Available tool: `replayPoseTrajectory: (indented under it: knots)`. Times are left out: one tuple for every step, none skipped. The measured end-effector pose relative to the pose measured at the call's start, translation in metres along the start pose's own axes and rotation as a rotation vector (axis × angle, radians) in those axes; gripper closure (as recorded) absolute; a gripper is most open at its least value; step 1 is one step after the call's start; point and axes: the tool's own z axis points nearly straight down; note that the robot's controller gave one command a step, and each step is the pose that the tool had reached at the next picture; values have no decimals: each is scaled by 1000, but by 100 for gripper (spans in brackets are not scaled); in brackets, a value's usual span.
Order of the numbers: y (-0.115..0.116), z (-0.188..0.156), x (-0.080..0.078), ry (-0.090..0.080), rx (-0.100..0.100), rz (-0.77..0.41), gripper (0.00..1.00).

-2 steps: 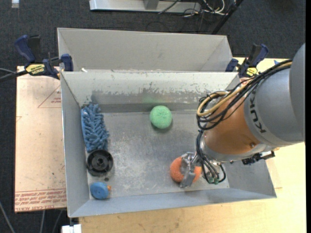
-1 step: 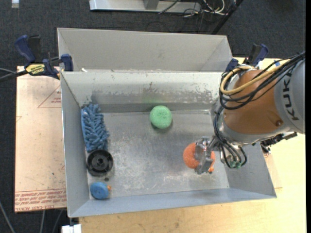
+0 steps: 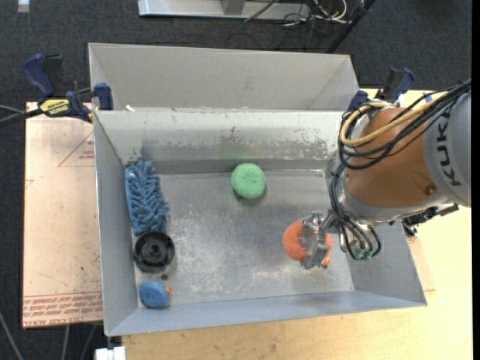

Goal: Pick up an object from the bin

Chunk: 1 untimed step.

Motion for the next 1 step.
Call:
replayPoseTrajectory:
  knots:
    - [-1,-122,-18,-3,0,-63,100]
